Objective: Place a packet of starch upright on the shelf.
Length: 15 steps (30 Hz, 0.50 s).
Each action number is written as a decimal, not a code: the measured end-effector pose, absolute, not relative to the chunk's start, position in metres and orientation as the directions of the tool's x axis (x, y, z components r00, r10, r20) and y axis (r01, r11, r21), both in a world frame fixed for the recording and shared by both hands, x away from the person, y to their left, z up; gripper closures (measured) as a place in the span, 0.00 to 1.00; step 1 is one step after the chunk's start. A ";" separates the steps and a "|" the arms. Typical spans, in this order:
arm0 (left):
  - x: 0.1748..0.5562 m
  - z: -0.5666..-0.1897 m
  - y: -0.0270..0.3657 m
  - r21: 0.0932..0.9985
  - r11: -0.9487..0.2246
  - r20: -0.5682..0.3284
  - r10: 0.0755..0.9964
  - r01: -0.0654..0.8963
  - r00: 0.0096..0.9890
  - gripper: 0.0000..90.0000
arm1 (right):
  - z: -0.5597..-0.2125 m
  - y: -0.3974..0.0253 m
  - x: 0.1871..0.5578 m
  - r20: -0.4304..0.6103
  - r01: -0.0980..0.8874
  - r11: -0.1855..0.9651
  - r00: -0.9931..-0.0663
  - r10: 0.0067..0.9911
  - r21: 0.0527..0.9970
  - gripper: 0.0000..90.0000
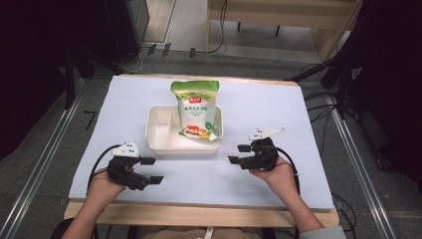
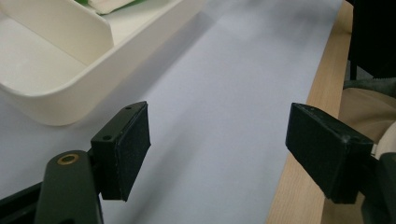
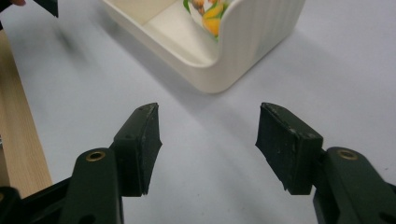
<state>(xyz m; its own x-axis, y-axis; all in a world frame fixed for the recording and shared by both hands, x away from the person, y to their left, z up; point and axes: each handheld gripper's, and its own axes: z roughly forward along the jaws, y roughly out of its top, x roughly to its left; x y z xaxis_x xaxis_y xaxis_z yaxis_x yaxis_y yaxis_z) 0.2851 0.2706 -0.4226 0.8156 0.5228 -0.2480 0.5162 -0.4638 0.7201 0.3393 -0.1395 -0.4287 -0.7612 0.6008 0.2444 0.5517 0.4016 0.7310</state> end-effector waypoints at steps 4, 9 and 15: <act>0.285 -0.423 0.270 0.717 -0.467 -0.249 0.522 0.517 0.816 0.24 | -0.431 -0.139 0.341 0.263 0.572 0.399 -0.752 0.605 0.717 0.45; 0.286 -0.424 0.267 0.707 -0.484 -0.241 0.520 0.515 0.820 0.24 | -0.432 -0.141 0.341 0.256 0.571 0.406 -0.752 0.607 0.714 0.44; 0.287 -0.432 0.263 0.690 -0.522 -0.198 0.530 0.501 0.825 0.24 | -0.435 -0.140 0.341 0.225 0.551 0.430 -0.764 0.604 0.715 0.41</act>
